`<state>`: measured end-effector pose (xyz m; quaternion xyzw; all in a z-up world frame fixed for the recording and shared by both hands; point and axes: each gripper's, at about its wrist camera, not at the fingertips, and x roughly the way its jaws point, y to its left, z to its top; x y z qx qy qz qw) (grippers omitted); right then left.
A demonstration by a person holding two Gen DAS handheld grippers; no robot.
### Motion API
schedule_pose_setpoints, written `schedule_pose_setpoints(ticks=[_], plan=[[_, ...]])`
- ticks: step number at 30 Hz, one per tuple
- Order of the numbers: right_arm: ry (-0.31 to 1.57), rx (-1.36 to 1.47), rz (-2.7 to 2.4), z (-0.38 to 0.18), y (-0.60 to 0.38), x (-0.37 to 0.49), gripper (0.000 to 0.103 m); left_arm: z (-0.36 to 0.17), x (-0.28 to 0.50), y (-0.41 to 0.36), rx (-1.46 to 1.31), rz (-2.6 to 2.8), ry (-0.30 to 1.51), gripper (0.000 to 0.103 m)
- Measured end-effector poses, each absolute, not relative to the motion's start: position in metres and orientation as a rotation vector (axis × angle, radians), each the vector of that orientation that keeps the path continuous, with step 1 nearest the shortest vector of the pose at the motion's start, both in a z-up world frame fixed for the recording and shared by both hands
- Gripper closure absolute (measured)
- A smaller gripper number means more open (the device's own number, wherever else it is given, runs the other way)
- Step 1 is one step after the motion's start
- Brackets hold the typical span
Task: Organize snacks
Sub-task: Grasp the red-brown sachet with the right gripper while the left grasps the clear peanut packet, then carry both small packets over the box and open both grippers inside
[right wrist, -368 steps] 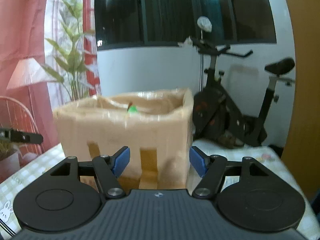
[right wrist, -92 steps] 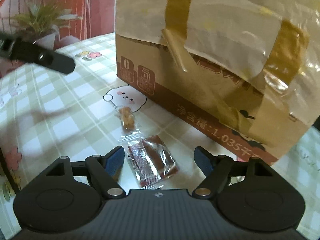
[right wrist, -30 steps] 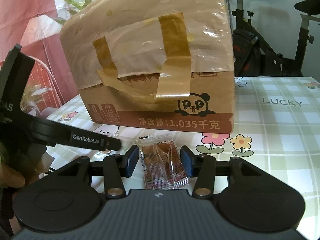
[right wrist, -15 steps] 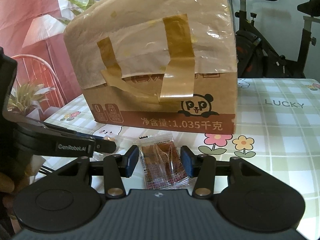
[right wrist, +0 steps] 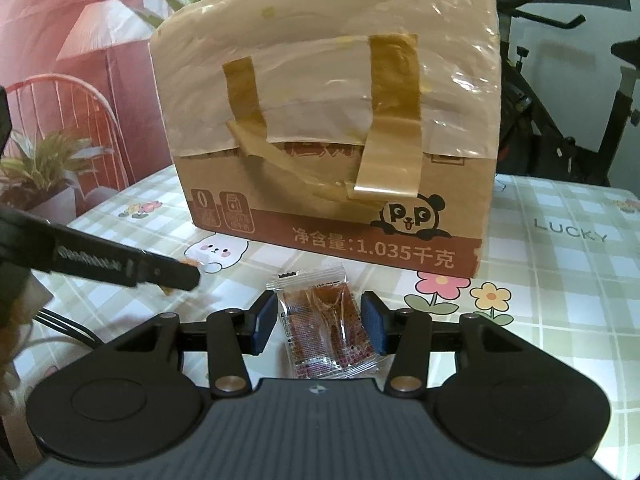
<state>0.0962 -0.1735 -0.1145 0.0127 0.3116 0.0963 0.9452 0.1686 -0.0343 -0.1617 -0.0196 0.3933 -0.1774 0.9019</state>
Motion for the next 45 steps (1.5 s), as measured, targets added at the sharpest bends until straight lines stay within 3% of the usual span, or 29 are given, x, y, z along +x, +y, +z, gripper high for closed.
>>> schedule_pose_setpoints(ticks=[13,23,28,37,45], plan=[[0.6,-0.064,0.179,-0.084,-0.155,0.065,0.054,-0.118,0.148,-0.007,-0.068,-0.442,0.656,0.084],[0.426,-0.039,0.237,0.023,-0.16,0.073,0.054,-0.013,0.18,-0.012,-0.07,-0.549,0.381,0.084],[0.364,-0.042,0.226,0.073,-0.171,0.118,0.054,0.016,0.228,-0.028,-0.059,-0.546,0.356,0.084],[0.429,-0.117,0.095,0.072,-0.182,0.226,0.054,-0.004,0.298,-0.048,-0.035,-0.433,0.462,0.084],[0.52,-0.083,0.062,0.043,-0.197,0.247,0.054,-0.021,0.308,-0.047,0.004,-0.407,0.52,0.084]])
